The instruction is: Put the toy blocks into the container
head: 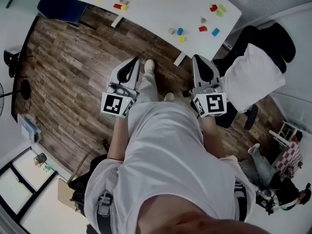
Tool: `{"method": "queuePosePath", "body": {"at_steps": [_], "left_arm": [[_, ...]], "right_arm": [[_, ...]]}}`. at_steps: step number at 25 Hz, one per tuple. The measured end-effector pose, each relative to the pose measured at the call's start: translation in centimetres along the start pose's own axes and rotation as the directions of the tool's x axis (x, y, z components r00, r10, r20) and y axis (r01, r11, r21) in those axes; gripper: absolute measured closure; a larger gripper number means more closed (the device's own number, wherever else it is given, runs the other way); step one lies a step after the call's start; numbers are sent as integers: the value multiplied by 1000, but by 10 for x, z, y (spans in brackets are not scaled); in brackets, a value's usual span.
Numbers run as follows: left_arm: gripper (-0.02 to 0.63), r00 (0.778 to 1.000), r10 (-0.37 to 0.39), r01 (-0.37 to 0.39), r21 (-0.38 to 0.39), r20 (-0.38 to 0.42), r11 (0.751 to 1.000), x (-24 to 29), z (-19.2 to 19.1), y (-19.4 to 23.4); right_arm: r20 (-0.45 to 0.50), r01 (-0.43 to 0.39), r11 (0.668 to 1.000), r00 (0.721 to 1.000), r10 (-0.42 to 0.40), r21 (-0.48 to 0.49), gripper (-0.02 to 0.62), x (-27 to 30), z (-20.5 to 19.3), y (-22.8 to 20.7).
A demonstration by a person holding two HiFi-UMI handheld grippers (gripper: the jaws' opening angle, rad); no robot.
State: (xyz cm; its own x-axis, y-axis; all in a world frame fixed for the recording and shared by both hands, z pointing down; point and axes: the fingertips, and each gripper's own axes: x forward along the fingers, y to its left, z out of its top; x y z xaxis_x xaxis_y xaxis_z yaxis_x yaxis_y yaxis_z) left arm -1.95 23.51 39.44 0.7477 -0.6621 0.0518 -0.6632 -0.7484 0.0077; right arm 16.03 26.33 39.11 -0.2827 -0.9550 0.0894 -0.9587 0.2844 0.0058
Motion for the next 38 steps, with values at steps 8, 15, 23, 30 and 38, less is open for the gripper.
{"method": "queuePosePath", "body": {"at_steps": [8, 15, 23, 30, 38], "left_arm": [[612, 992, -114, 113, 26, 46, 993, 103, 12, 92], [612, 964, -257, 256, 18, 75, 966, 183, 34, 144], [612, 954, -294, 294, 8, 52, 956, 215, 16, 170], [612, 971, -239, 239, 0, -20, 971, 219, 0, 186], [612, 981, -171, 172, -1, -94, 985, 230, -9, 197]], "right_arm": [[15, 90, 995, 996, -90, -44, 595, 108, 22, -25], [-71, 155, 984, 984, -162, -90, 589, 176, 6, -43], [-320, 112, 988, 937, -139, -103, 336, 204, -112, -70], [-615, 10, 1000, 788, -25, -28, 244, 213, -274, -99], [-731, -157, 987, 670, 126, 26, 324, 219, -337, -102]]}}
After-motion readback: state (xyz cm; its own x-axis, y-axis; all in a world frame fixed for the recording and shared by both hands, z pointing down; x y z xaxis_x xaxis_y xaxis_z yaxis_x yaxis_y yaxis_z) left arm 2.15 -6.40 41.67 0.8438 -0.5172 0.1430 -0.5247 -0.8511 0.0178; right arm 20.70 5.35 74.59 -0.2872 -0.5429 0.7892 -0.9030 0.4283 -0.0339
